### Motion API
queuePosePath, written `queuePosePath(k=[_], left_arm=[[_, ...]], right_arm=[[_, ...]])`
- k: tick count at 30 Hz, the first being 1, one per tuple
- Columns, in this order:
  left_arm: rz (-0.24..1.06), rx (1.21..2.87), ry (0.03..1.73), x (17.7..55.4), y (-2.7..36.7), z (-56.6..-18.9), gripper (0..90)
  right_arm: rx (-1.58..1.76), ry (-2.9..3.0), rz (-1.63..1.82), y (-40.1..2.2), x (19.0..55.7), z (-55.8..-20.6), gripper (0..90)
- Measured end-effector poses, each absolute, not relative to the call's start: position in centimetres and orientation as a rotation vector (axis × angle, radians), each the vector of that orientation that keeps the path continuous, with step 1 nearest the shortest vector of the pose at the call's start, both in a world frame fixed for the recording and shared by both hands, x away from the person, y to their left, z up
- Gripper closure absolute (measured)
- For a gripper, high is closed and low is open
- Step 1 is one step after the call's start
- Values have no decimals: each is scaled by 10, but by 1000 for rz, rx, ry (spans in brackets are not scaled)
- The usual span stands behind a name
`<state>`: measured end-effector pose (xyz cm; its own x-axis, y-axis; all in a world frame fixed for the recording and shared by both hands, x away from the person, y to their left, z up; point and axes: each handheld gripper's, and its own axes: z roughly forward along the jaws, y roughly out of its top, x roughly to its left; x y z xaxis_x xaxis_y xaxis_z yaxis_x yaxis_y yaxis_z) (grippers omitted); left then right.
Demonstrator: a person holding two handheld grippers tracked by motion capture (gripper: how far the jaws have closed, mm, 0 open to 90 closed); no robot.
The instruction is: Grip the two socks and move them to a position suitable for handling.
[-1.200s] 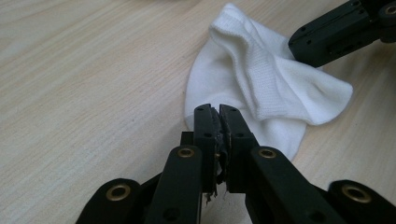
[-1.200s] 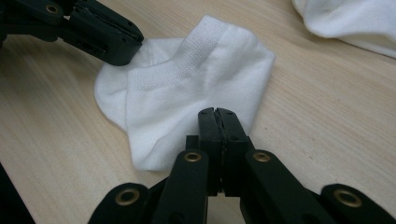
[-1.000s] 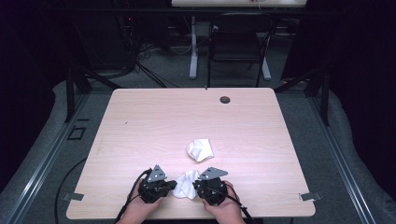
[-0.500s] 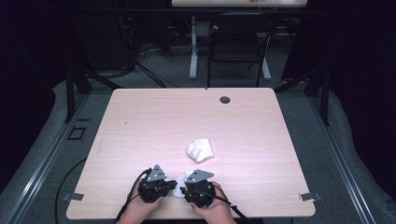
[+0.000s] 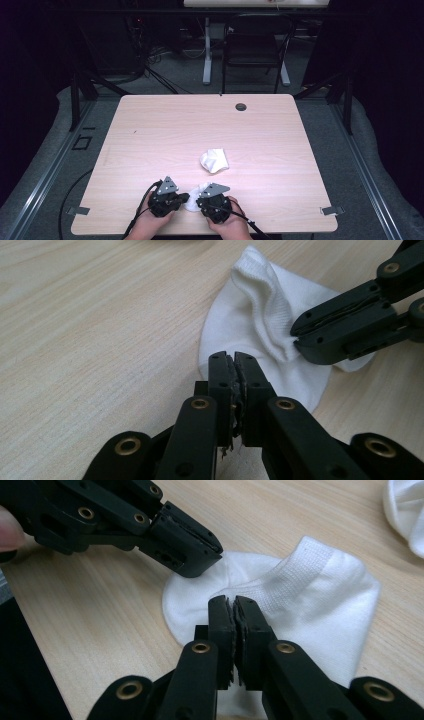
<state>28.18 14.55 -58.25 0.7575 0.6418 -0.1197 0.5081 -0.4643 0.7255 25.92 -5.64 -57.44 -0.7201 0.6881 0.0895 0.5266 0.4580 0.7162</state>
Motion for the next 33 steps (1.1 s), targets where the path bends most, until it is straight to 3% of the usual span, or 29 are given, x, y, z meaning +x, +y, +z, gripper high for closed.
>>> queuePosePath(k=[14,21,33], left_arm=[[197,2166,857,282,148,-582,871],[199,2172,860,282,149,-581,870],[187,2179,862,283,149,-580,869]], right_arm=[[1162,2312,1219,-102,248,-540,878],[1280,2260,1181,-136,248,-543,878],[1357,2263,1094,-151,247,-559,878]])
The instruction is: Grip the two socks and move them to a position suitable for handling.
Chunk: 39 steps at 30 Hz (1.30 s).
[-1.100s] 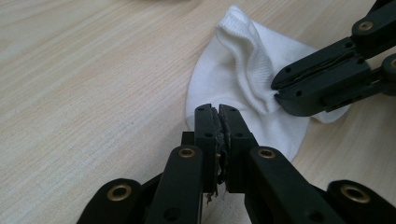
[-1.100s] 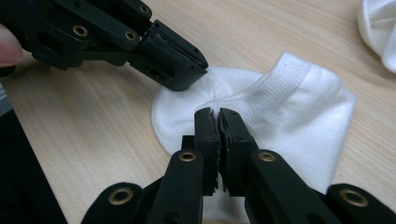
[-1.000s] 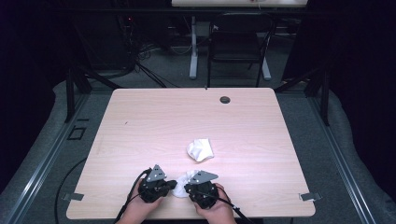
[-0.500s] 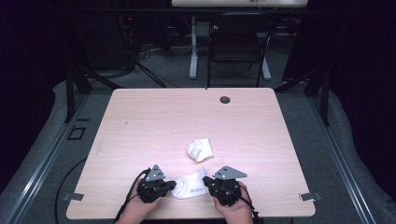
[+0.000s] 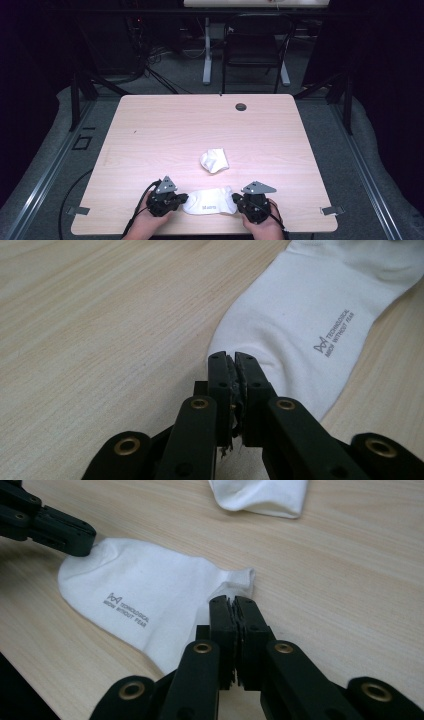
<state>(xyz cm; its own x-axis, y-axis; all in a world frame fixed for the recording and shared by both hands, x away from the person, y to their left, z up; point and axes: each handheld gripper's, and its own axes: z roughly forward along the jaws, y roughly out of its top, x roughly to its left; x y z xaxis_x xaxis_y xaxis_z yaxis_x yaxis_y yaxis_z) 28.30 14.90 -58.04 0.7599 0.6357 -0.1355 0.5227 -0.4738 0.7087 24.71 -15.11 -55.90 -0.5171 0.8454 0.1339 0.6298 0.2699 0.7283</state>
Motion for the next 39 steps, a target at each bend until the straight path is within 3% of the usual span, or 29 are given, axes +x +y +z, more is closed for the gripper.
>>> queuePosePath(k=[15,20,39], left_arm=[[178,2180,861,283,150,-580,863],[180,2176,863,283,150,-580,856],[166,2186,848,284,150,-580,857]], right_arm=[[1397,2289,1022,-158,253,-569,871],[1387,2233,1066,-162,250,-565,811],[1279,2343,989,-140,255,-577,845]])
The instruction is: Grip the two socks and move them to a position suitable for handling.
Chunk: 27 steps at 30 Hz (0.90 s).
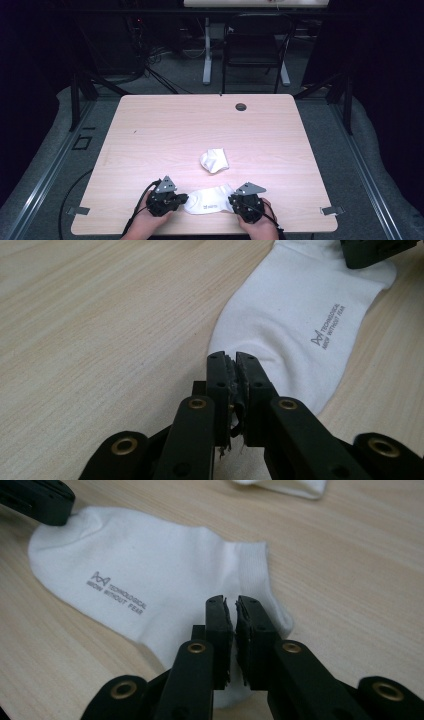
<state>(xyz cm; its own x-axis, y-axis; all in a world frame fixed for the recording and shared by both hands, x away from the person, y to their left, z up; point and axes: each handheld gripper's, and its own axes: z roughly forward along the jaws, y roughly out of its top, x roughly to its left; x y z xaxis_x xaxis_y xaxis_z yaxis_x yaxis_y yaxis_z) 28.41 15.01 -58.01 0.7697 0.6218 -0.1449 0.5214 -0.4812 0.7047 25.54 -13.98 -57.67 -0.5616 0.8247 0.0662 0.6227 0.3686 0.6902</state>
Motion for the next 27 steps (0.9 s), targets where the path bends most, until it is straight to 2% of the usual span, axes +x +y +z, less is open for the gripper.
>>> queuePosePath(k=[4,14,20,27], left_arm=[[161,2190,843,285,151,-580,857],[159,2191,861,285,155,-579,847],[167,2155,866,284,160,-572,786],[190,2102,886,287,166,-567,682]], right_arm=[[1327,2342,1002,-142,254,-576,872],[1341,2372,1001,-139,247,-574,872],[1299,2351,1075,-136,244,-564,802],[1230,2329,1093,-131,263,-549,708]])
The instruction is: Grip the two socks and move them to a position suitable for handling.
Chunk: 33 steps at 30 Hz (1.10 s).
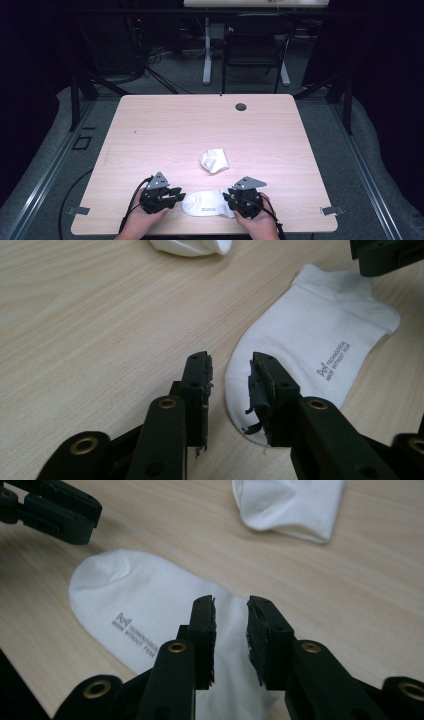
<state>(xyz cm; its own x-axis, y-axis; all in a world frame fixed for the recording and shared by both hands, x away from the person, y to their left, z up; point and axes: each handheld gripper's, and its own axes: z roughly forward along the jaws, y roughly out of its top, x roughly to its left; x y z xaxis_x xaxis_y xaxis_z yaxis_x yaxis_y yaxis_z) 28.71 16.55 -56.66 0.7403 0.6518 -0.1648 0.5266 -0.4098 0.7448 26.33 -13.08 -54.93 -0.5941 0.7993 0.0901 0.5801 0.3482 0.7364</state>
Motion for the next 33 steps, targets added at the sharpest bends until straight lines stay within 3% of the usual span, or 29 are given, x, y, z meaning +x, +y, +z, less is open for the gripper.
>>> queuePosePath(k=[14,33], left_arm=[[220,2070,930,294,176,-565,601],[224,2044,971,300,186,-564,603]], right_arm=[[1164,2314,1041,-111,313,-536,627],[1208,2331,992,-88,349,-527,689]])
